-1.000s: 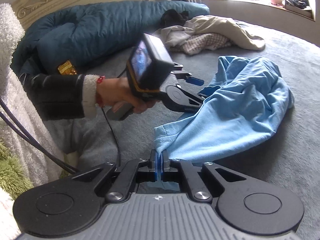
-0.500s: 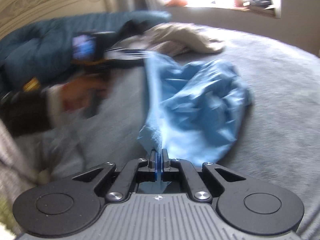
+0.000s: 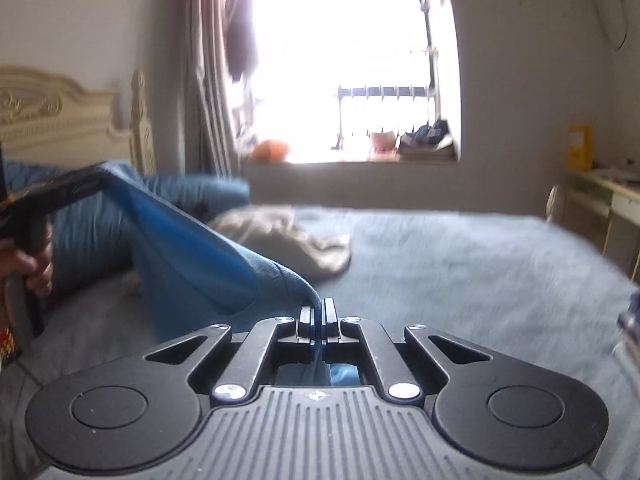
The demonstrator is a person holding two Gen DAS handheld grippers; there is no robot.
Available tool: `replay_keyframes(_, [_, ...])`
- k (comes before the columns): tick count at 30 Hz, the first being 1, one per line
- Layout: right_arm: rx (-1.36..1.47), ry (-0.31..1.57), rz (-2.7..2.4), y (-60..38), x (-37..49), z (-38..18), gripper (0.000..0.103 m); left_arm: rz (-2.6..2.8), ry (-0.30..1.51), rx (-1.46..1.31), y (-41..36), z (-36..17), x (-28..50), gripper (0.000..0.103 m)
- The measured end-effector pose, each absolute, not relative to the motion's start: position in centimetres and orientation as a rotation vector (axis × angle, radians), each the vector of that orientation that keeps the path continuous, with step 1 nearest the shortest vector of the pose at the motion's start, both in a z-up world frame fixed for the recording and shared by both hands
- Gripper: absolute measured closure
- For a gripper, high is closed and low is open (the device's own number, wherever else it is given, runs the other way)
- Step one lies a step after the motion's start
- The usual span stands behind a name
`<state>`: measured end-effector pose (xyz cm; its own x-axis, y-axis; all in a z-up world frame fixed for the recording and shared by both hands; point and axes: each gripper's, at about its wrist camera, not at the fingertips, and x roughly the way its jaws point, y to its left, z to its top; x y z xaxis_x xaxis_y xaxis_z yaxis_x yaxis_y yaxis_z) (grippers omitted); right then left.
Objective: Fold clothes
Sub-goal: 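Lift the T-shirt high with both grippers, shaking it out in the air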
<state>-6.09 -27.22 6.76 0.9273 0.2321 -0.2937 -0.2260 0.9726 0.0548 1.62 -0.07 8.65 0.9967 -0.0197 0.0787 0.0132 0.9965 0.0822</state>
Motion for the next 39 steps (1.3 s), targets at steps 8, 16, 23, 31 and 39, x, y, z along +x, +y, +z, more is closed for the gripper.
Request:
replay_keyframes(8, [0.026, 0.002, 0.190, -29.7, -7.9, 16.5, 0.100, -0.044, -0.261, 0.034, -1.0, 15.8, -1.5, 0.073])
replay_keyframes(16, [0.016, -0.220, 0.212, -30.5, -12.2, 23.0, 0.101, -0.048, -0.410, 0.067, -0.7, 19.6, -4.9, 0.073])
replay_keyframes(23, [-0.002, -0.284, 0.264, -30.3, -14.6, 24.8, 0.101, -0.044, -0.461, 0.042, 0.4, 21.0, -6.4, 0.073])
replay_keyframes(31, [0.002, -0.380, 0.282, -30.6, -17.4, 27.3, 0.101, -0.059, -0.531, 0.012, 1.2, 22.9, -8.2, 0.073])
replay_keyframes(39, [0.003, -0.465, 0.294, -30.7, -19.8, 29.0, 0.100, -0.094, -0.564, -0.019, 1.7, 24.3, -9.6, 0.072])
